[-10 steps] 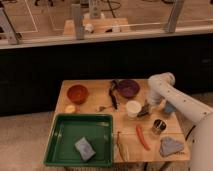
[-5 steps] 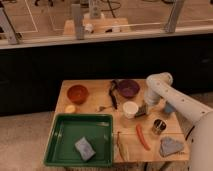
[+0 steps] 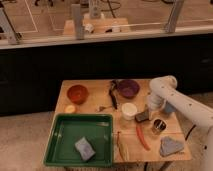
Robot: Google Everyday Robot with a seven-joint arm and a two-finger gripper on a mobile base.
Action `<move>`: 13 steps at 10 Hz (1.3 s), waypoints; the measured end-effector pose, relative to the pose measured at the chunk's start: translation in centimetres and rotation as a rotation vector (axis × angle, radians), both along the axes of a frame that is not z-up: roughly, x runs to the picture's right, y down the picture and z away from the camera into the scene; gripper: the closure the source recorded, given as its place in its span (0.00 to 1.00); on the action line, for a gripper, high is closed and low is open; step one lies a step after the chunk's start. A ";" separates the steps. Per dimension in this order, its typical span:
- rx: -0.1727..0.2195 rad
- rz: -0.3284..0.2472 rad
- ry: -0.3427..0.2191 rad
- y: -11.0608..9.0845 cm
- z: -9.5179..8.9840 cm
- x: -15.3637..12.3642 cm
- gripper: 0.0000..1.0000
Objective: Wipe table surface with eraser
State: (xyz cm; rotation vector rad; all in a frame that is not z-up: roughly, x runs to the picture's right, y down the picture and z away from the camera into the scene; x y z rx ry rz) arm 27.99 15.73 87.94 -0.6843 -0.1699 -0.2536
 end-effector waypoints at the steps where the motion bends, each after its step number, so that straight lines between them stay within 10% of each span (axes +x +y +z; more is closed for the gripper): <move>1: -0.002 0.003 0.008 0.2 -0.1 0.3 1.00; 7: 0.004 0.094 0.064 -1.1 3.0 3.7 1.00; 13: 0.041 0.123 -0.002 -4.7 5.1 0.0 1.00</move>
